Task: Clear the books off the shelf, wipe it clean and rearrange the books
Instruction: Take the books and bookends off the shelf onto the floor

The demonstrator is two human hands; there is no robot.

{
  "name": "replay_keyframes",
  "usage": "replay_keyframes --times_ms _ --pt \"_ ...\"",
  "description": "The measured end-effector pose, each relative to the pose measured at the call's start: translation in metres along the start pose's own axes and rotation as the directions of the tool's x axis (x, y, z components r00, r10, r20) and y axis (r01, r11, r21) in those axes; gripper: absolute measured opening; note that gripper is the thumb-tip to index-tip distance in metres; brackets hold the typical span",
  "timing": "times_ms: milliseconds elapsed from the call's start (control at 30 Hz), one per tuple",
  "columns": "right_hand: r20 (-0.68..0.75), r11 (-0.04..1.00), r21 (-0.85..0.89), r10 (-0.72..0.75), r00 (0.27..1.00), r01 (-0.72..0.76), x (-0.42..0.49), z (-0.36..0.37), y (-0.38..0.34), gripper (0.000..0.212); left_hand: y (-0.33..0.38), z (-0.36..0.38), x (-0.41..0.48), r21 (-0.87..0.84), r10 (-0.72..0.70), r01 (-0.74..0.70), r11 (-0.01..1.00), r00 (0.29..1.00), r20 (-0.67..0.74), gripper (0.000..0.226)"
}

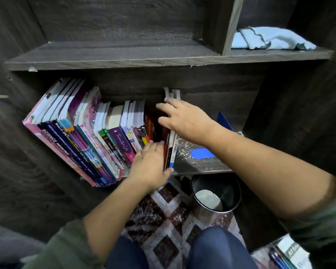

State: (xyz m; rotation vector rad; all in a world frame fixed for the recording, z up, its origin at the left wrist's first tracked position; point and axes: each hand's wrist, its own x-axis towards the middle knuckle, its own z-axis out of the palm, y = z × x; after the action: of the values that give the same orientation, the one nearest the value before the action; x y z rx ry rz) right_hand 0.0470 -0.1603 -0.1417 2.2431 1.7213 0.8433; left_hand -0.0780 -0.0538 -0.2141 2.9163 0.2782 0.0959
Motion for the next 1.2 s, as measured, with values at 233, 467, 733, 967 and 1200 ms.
replay_keyframes --times_ms 233,467,733,967,1200 --pt "0.064 0.962 0.218 0.156 0.986 -0.166 -0.04 0.007 0.008 0.03 0.035 0.056 0.021 -0.295 -0.198 0.157 0.943 0.974 -0.112 0.088" --pt "0.099 0.936 0.276 0.199 0.975 -0.219 -0.062 0.017 0.013 0.038 0.041 0.078 0.045 -0.23 -0.336 0.303 0.925 0.934 -0.119 0.085" --pt "-0.122 0.956 0.252 0.184 0.975 -0.149 -0.073 0.035 0.023 0.033 0.026 0.103 0.04 -0.565 -0.447 0.33 0.756 0.891 -0.076 0.075" --pt "-0.438 0.929 0.284 0.345 0.83 -0.236 -0.083 -0.018 0.032 0.021 0.013 0.03 0.028 -0.469 -0.295 0.042 0.882 0.825 -0.481 0.072" --pt "-0.045 0.668 0.096 0.743 0.667 -0.738 -0.124 -0.077 0.007 0.035 0.015 -0.08 0.005 0.268 0.297 -0.187 0.945 0.833 -0.467 0.062"
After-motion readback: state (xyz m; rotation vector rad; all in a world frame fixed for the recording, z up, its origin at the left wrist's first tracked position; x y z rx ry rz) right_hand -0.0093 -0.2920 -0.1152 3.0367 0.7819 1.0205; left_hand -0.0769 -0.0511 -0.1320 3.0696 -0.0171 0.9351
